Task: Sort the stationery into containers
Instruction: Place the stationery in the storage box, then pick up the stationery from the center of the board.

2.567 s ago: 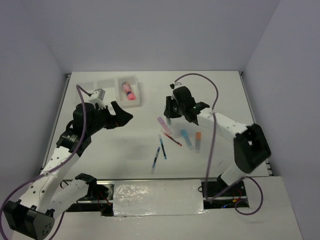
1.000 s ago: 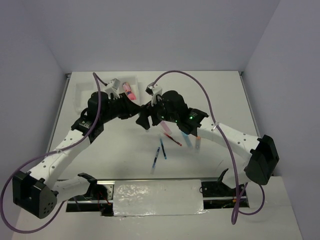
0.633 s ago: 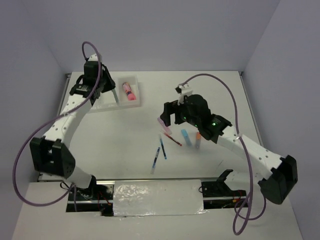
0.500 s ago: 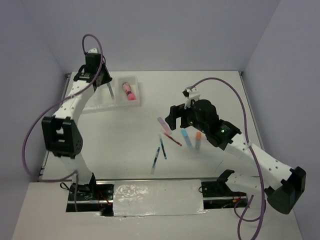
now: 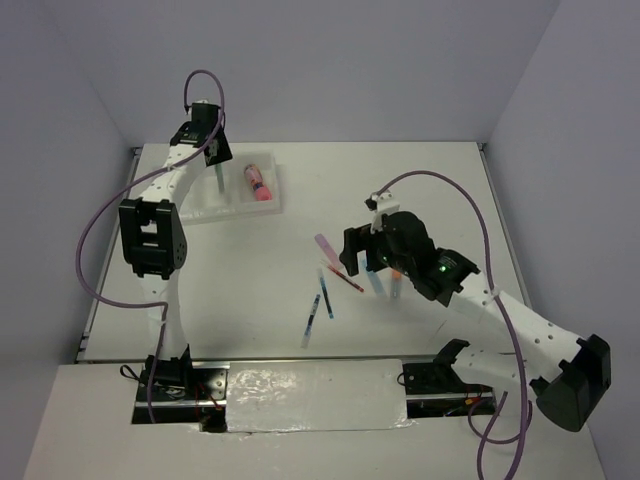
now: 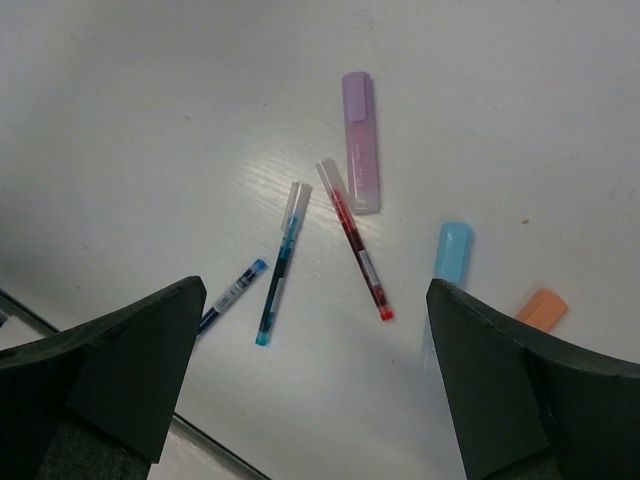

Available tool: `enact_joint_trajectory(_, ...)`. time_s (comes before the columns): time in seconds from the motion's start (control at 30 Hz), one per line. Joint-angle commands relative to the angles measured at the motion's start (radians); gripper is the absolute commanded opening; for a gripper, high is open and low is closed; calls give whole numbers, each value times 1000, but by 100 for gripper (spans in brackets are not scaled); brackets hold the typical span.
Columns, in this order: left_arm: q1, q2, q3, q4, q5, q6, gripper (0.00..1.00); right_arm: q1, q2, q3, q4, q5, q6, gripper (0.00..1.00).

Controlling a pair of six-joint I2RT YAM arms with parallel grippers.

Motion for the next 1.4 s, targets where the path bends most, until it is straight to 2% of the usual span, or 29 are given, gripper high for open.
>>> enact_joint_trajectory(0.0,7,22,27,6,-13,10,66,5,77,50,1,54,-24,100)
enact_joint_trajectory(0.03,9,20,27,3,-22,2,80,5,127,56,25,53,-31,100)
enact_joint_trajectory(0.1,11,12,33,-22,-39,-6,94,3,195,66,51,57,-42,99)
enact_joint_trajectory(0.13,12,8,56,-34,-45,-9,99,5,280,100,59,70,-47,97)
enact_joint_trajectory(0.2,15,-15,117,-112,-47,-19,99,3,432,169,76,109,-56,91)
enact_joint_trajectory(0.23,15,-30,134,-137,-48,-29,99,3,484,200,80,122,-56,80)
enact_joint_trajectory(0.33,15,-151,125,-200,-13,-41,99,2,676,328,70,129,-70,65)
enact_joint_trajectory(0.4,15,-298,72,-206,48,-45,99,0,750,406,64,145,-76,62)
enact_joint_trajectory(0.57,15,-672,-264,-117,179,-3,99,-46,887,473,54,131,-65,56)
enact_joint_trajectory(0.7,15,-843,-470,-94,223,14,99,-61,924,465,53,87,-62,55)
enact_joint_trajectory(0.77,15,-900,-519,-89,246,22,99,-61,934,458,56,48,-64,53)
enact_joint_trajectory(0.9,15,-948,-634,-79,259,27,99,-60,953,424,79,-4,-65,54)
enact_joint_trajectory(1.17,15,-960,-728,-71,266,25,99,-61,980,399,91,-10,-51,53)
enact_joint_trajectory(1.37,15,-969,-757,-57,282,13,99,-60,988,401,96,-21,-44,45)
